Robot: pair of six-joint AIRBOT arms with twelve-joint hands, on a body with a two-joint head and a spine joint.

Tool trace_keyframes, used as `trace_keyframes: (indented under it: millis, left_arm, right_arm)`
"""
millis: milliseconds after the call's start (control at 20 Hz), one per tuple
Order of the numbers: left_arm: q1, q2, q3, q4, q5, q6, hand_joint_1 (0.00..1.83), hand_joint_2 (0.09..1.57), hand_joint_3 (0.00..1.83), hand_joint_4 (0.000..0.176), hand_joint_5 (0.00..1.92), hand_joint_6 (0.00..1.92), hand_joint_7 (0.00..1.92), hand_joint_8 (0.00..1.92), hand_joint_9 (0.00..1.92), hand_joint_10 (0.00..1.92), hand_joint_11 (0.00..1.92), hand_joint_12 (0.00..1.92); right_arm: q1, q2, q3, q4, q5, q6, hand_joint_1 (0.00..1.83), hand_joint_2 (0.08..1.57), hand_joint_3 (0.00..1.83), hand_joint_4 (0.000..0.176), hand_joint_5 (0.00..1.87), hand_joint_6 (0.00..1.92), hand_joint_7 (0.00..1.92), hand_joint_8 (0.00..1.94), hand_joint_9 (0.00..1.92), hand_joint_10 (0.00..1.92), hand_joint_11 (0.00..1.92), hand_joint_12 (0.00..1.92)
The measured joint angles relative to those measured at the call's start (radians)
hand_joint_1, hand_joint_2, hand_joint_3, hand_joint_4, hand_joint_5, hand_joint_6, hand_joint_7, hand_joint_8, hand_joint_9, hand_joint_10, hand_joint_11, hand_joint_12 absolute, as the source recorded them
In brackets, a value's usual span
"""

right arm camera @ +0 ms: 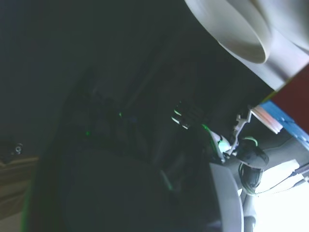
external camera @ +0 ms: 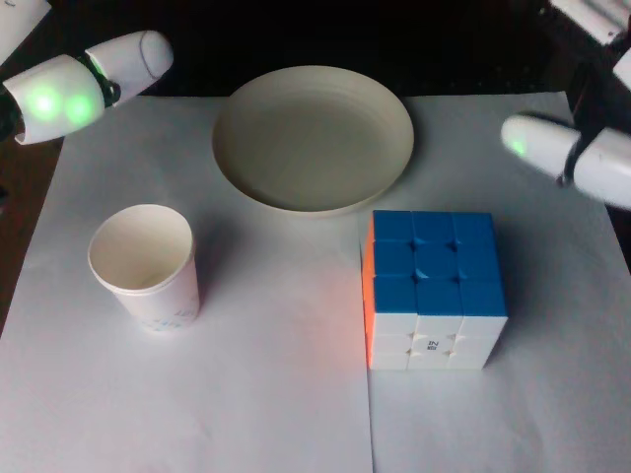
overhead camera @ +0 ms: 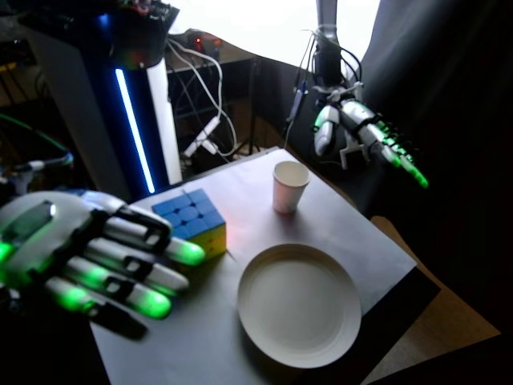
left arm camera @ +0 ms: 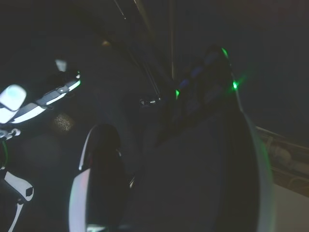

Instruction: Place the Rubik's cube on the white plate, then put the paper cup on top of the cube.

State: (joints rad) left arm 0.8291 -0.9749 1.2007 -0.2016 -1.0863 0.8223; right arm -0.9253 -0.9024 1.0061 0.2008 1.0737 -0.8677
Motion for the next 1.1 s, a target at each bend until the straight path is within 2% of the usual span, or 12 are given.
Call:
trace_keyframes:
  millis: [50,150,250,300,350,400,500,650,750,850,900,1100]
  left_arm:
    - [0.001,0.0,0.0,-0.003,0.0,0.0,0.18,1.32,0.0,0.111,0.07,0.0,0.0,0.0,0.0,0.0,0.0,0.06]
    - [0.002,0.0,0.0,-0.014,-0.003,0.0,0.18,1.32,0.0,0.088,0.07,0.0,0.0,0.0,0.0,0.0,0.0,0.0]
    - [0.011,0.0,0.0,-0.019,-0.015,-0.001,0.2,1.32,0.0,0.107,0.08,0.0,0.0,0.0,0.0,0.0,0.04,0.02]
    - [0.012,0.0,0.0,-0.016,-0.011,0.0,0.2,1.32,0.0,0.116,0.08,0.01,0.0,0.0,0.0,0.0,0.05,0.03]
    - [0.012,0.0,0.0,-0.016,-0.014,0.0,0.22,1.33,0.0,0.103,0.08,0.0,0.0,0.0,0.0,0.0,0.01,0.02]
    - [0.012,0.0,0.0,-0.025,-0.016,0.0,0.23,1.33,0.0,0.093,0.08,0.0,0.0,0.0,0.0,0.0,0.01,0.03]
    - [0.012,0.002,0.0,-0.035,-0.018,0.0,0.2,1.33,0.0,0.093,0.08,0.0,0.0,0.0,0.0,0.0,0.0,0.12]
    - [0.012,0.002,0.0,-0.03,-0.018,0.0,0.26,1.33,0.0,0.093,0.09,0.0,0.0,0.0,0.0,0.0,0.0,0.23]
    - [0.012,0.002,0.0,-0.031,-0.018,0.0,0.25,1.33,0.0,0.086,0.1,0.0,0.0,0.0,0.0,0.0,0.0,0.19]
    - [0.012,0.002,0.0,-0.032,-0.018,0.0,0.24,1.3,0.0,0.111,0.1,0.0,0.0,0.0,0.0,0.0,0.0,0.61]
    - [0.012,0.002,0.0,-0.034,-0.018,0.0,0.25,1.31,0.0,0.095,0.11,0.0,0.0,0.0,0.0,0.0,0.0,0.48]
    - [0.012,0.002,0.0,-0.032,-0.018,0.0,0.28,1.33,0.0,0.089,0.12,0.0,0.0,0.0,0.0,0.0,0.0,0.16]
  right_arm:
    - [-0.021,0.0,0.001,-0.018,0.002,0.047,0.46,1.14,0.0,0.059,0.0,0.0,0.0,0.0,0.01,0.0,0.0,0.28]
    - [-0.053,0.0,-0.009,-0.038,-0.003,0.057,0.57,1.04,0.0,0.0,0.0,0.0,0.0,0.0,0.01,0.0,0.0,0.15]
    - [-0.066,0.007,-0.039,-0.074,0.011,0.076,0.58,1.01,0.0,0.01,0.0,0.0,0.0,0.0,0.02,0.01,0.0,0.23]
    - [-0.082,0.008,-0.04,-0.117,0.024,0.13,0.57,0.99,0.0,0.045,0.0,0.0,0.0,0.0,0.05,0.01,0.0,0.42]
    - [-0.097,0.007,-0.04,-0.146,0.028,0.174,0.6,0.99,0.0,0.009,0.0,0.0,0.0,0.0,0.06,0.01,0.0,0.52]
    - [-0.107,0.006,-0.04,-0.165,0.024,0.192,0.63,0.97,0.0,0.0,0.0,0.0,0.0,0.0,0.02,0.01,0.0,0.26]
    - [-0.127,-0.001,-0.046,-0.163,0.024,0.209,0.72,0.95,0.0,0.0,0.0,0.0,0.0,0.0,0.0,0.0,0.0,0.0]
    - [-0.152,-0.013,-0.05,-0.169,0.025,0.218,0.72,0.95,0.0,0.011,0.0,0.0,0.0,0.0,0.0,0.0,0.0,0.0]
    - [-0.152,-0.029,-0.049,-0.168,0.008,0.218,0.75,0.95,0.0,0.0,0.0,0.0,0.0,0.0,0.0,0.0,0.0,0.0]
    - [-0.155,-0.051,-0.036,-0.171,-0.011,0.221,0.76,0.96,0.0,0.001,0.0,0.0,0.0,0.0,0.0,0.0,0.04,0.02]
    - [-0.155,-0.06,-0.028,-0.171,-0.027,0.222,0.74,0.95,0.0,0.0,0.0,0.0,0.0,0.0,0.0,0.0,0.03,0.02]
    - [-0.159,-0.102,0.013,-0.156,-0.091,0.222,0.83,0.94,0.0,0.0,0.0,0.0,0.0,0.0,0.02,0.01,0.0,0.15]
